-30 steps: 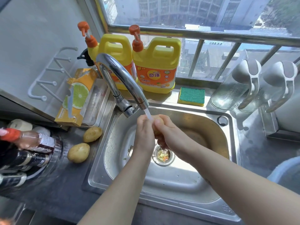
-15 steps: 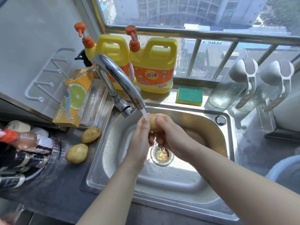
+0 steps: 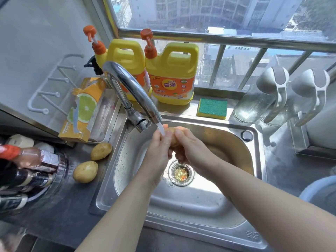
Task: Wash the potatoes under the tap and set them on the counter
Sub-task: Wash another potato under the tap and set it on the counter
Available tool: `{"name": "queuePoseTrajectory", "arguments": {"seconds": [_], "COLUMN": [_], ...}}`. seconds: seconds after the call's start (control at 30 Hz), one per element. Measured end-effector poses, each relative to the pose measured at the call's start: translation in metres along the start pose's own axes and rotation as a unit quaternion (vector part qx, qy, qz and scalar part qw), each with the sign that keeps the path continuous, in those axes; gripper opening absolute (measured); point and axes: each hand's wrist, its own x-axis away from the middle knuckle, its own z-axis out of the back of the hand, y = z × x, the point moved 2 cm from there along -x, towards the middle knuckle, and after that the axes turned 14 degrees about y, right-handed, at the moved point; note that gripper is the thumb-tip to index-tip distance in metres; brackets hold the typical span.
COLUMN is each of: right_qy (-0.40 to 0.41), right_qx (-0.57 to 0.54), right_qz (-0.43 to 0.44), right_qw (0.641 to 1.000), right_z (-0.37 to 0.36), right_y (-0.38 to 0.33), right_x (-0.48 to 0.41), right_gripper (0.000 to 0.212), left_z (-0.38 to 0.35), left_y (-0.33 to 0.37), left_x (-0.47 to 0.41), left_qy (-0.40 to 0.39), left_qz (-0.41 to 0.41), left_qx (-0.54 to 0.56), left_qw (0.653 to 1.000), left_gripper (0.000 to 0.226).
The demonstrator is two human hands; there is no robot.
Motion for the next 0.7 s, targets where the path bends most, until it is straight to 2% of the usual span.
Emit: {"name": "queuePoseTrajectory", "arguments": {"seconds": [0.13, 0.23, 0.3, 0.47, 0.57, 0.7], "right_qy": [-0.024, 0.006, 0.028, 0.014, 0.025, 0.043], "right_qx": [-0.056, 0.008, 0.065, 0.093, 0.048, -0.024], "right_qz": [-0.066, 0.001, 0.05, 0.125, 0.084, 0.015], "right_qw": [0.996, 1.0, 0.996, 0.988, 0.995, 0.999], "right_z": [-0.003, -0.003, -0.005, -0.005, -0.003, 0.003], "right_y": [-0.004, -0.002, 0.005, 0.014, 0.015, 0.016], "right_x": [-0.001, 0.003, 0.005, 0.01, 0.009, 0.004], "right_gripper": [0.04, 0.033, 0.033, 0.038, 0.035, 0.042], "left_z": [0.01, 0.004, 0.0, -0.003, -0.006, 0.004], "left_y": [-0.006, -0.004, -0.001, 0.008, 0.011, -0.002], "left_x": [0.0, -0.001, -0.004, -0.009, -0.008, -0.005], "left_qy": [-0.038, 0.01, 0.068, 0.149, 0.166, 0.165], "left_qz": [-0.033, -0.021, -0.011, 0.078, 0.148, 0.129], "left_qx": [-0.051, -0.038, -0.021, 0.028, 0.068, 0.008], "left_qw": [0.997, 0.999, 0.997, 0.985, 0.973, 0.978], "left_gripper": [0.043, 0.038, 0.021, 0.03, 0.029, 0.026]}}
